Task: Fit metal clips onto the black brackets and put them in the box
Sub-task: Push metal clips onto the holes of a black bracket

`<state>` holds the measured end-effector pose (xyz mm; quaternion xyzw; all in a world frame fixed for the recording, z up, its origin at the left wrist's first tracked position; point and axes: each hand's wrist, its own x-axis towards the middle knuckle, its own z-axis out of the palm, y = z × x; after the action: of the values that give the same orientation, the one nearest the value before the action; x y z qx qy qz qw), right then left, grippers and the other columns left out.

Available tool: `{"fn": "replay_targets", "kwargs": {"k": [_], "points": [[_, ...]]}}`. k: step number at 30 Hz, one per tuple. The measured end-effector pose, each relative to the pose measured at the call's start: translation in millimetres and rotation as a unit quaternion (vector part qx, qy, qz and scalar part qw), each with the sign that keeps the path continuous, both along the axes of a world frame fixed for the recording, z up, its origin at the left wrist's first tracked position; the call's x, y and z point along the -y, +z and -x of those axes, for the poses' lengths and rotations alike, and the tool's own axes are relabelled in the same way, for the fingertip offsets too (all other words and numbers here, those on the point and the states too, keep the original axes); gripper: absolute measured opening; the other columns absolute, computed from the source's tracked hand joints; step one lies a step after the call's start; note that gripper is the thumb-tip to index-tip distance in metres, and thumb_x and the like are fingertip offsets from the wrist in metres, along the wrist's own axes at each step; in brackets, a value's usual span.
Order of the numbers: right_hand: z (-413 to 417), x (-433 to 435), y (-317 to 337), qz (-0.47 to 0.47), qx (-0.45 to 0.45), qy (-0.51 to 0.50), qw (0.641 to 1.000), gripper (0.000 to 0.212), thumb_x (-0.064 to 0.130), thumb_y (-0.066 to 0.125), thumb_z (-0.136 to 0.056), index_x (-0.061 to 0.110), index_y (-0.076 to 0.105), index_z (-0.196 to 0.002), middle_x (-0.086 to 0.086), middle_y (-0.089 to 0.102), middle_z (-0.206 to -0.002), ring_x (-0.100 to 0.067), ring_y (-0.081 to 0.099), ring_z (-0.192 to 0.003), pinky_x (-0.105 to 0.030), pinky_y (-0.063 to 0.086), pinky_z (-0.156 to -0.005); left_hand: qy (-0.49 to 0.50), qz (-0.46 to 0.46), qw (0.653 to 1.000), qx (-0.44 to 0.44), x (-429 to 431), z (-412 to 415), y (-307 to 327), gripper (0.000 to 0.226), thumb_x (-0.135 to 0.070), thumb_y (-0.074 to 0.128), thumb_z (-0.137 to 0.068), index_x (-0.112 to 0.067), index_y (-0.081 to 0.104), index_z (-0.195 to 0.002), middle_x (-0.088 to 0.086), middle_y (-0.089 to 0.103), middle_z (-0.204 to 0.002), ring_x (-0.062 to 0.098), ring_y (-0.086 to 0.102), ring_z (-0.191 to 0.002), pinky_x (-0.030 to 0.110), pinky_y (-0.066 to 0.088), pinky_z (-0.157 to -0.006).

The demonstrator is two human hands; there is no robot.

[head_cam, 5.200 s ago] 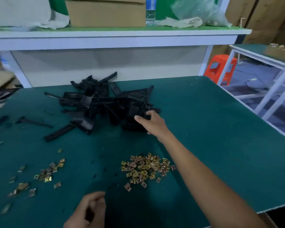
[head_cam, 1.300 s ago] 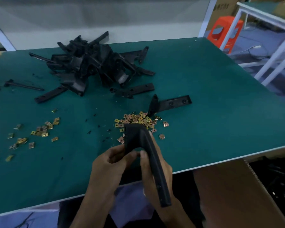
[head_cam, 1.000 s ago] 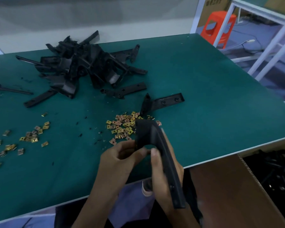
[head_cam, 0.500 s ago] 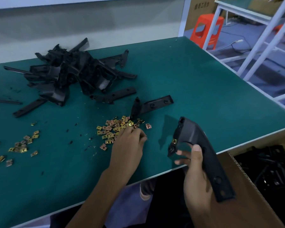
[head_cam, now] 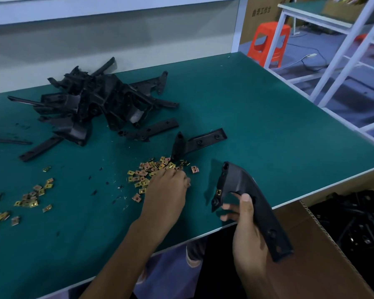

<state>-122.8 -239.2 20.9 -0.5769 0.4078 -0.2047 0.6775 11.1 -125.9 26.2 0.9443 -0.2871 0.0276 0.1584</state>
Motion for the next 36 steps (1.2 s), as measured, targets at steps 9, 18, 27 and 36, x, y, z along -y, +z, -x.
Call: {"fn": "replay_targets", "kwargs": {"k": [9,18,27,36], "points": [[-1.1,2.4,-0.9,-0.003,-0.007,0.016,1.0,0.049,0.055,0.037,-0.104,0.025,0.074,-0.093,0.014,0.076,-0.081,0.002,0.067,-0.069,-0.011,0.044,-0.064,0.086,0.144,0.986,-0.023,-22.2,-7.9,0.2,0.038,-0.044,0.031,-0.106,-0.02,0.043,-0.079,-0.007,0.045,-0.076,0.02,0.045,-0.078,0.036,0.034,-0.07],[1.6,1.0,7.9,-0.014,-0.027,0.011,0.999,0.058,0.059,0.038,-0.102,0.022,0.078,-0.082,0.01,0.075,-0.074,0.008,0.063,-0.063,-0.003,0.036,-0.051,0.166,0.121,0.978,0.031,-35.3,-41.5,9.8,0.053,-0.064,0.043,-0.095,-0.016,0.053,-0.076,-0.003,0.052,-0.068,0.023,0.053,-0.071,0.034,0.042,-0.053],[-9.5,-3.4,10.9,-0.058,0.094,-0.005,0.994,0.033,0.048,0.057,-0.098,0.029,0.082,-0.088,-0.004,0.078,-0.087,-0.017,0.071,-0.068,-0.031,0.053,-0.066,0.125,0.341,0.908,-0.208,-32.8,-17.5,17.1,0.014,-0.046,0.072,-0.089,-0.033,0.075,-0.083,-0.013,0.069,-0.074,0.0,0.06,-0.065,0.021,0.046,-0.06],[-32.6,-30.8,18.6,-0.286,0.265,0.076,0.918,0.027,0.026,0.056,-0.089,0.019,0.078,-0.073,0.001,0.065,-0.062,-0.007,0.06,-0.05,-0.02,0.049,-0.044,0.109,0.546,0.741,-0.375,-48.7,24.5,32.4,0.025,0.0,0.065,-0.092,-0.018,0.08,-0.101,0.001,0.077,-0.096,0.008,0.069,-0.082,0.017,0.054,-0.073]]}}
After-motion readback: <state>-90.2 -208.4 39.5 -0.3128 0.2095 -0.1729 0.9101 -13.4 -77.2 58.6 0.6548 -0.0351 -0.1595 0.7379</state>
